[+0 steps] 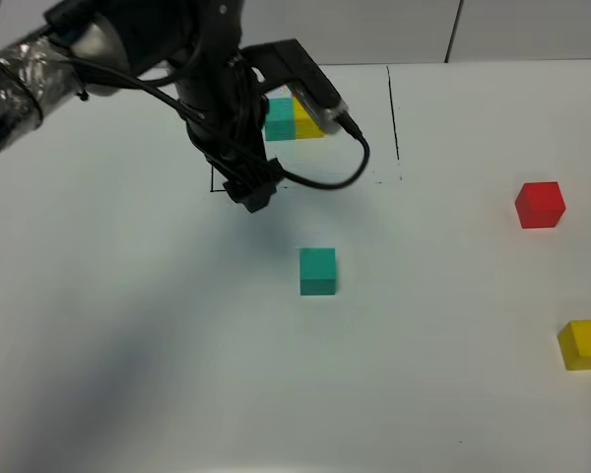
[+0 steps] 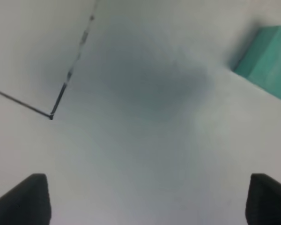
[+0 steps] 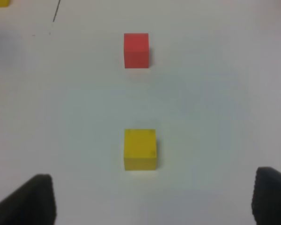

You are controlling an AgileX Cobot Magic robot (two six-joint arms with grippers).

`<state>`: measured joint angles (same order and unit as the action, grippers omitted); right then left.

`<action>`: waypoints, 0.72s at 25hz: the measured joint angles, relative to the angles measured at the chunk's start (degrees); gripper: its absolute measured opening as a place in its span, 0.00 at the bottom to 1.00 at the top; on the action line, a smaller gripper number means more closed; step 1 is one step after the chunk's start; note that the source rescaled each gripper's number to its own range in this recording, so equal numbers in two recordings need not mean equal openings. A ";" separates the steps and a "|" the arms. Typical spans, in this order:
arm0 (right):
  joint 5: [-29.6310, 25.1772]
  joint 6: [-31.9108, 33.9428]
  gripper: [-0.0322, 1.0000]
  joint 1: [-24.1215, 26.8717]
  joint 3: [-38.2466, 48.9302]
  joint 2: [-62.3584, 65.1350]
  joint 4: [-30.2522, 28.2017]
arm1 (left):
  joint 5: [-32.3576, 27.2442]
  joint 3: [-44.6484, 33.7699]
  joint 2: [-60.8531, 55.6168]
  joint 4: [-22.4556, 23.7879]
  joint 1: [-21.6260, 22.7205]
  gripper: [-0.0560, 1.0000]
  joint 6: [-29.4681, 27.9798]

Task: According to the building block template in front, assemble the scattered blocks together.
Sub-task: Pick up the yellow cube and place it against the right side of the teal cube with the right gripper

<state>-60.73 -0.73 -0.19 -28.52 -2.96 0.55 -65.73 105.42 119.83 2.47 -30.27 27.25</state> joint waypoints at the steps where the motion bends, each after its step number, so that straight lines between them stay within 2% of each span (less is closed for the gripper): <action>1: 0.00 0.00 0.74 0.00 0.00 0.00 0.00 | 0.00 -0.05 -0.61 -0.53 1.38 0.99 -0.92; 7: 0.00 0.00 0.74 0.00 0.00 0.00 0.00 | 2.49 -6.24 -6.03 -1.86 9.58 0.96 -2.82; 14: 0.00 0.00 0.74 0.00 0.00 0.00 0.00 | 13.65 -19.41 -18.58 -5.14 19.09 0.95 -3.45; 18: 0.00 0.00 0.74 0.00 0.00 0.00 0.00 | 20.37 -26.81 -28.19 -5.31 22.42 0.93 -7.97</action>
<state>-60.73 -0.73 -0.19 -28.52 -2.96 0.55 -45.35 78.61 91.64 -2.83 -7.85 19.29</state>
